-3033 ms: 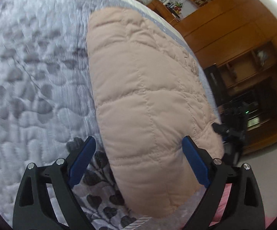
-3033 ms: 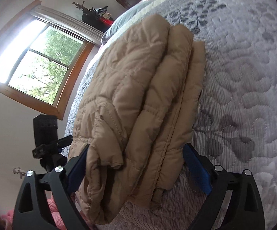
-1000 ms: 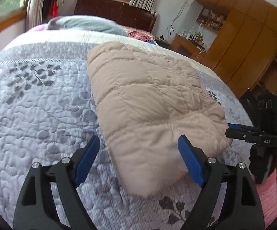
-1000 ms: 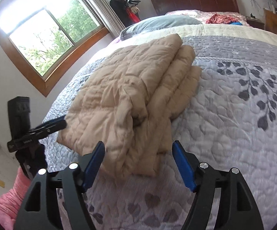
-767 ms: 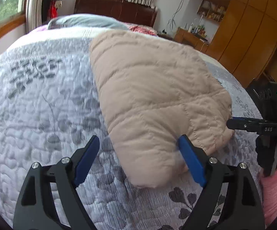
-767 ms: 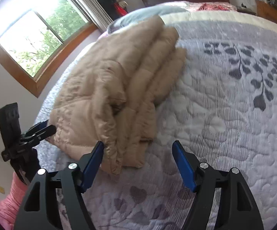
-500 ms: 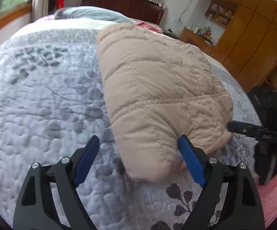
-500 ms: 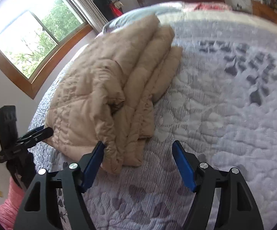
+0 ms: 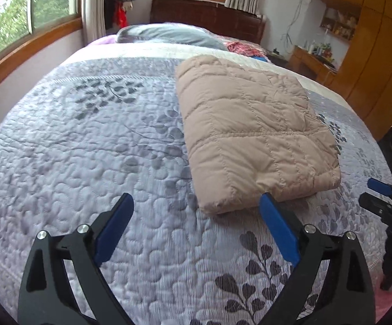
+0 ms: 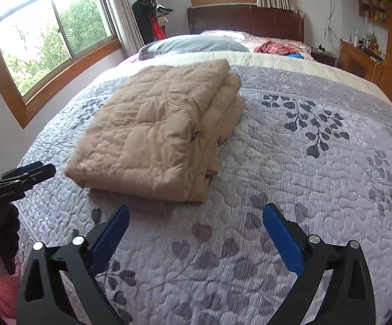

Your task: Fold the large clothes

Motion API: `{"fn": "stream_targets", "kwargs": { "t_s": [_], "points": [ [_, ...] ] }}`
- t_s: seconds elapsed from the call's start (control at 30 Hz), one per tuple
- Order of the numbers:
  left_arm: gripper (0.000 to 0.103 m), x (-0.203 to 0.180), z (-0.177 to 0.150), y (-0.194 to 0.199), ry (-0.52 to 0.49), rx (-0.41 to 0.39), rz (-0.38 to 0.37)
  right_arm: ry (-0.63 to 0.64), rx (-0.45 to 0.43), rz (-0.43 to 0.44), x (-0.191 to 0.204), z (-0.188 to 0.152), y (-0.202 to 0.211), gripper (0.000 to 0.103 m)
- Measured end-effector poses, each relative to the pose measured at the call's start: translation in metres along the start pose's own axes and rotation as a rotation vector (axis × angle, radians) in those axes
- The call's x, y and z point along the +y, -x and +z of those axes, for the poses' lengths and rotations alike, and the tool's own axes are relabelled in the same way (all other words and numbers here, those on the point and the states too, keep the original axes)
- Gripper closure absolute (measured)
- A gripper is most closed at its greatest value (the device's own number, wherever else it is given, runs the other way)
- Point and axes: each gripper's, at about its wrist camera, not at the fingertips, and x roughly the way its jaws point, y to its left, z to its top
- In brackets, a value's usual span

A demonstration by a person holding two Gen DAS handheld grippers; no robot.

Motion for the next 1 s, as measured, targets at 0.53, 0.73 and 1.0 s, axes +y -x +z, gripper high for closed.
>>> {"fn": "stream_targets", "kwargs": {
  "t_s": [0.53, 0.73, 1.0],
  "points": [
    [0.007, -0.025, -0.031, 0.067, -0.072, -0.113, 0.098, -0.012, -0.036, -0.074, 0.024, -0.019, 0.042, 0.004],
    [0.006, -0.029, -0.039, 0.082, -0.084, -0.139, 0.141, -0.014, -0.045, -0.079, 0.03, -0.026, 0.051, 0.004],
    [0.006, -0.027, -0.046, 0.089, -0.081, -0.144, 0.152, -0.012, -0.043, -0.086, 0.035, -0.034, 0.055, 0.004]
  ]
}}
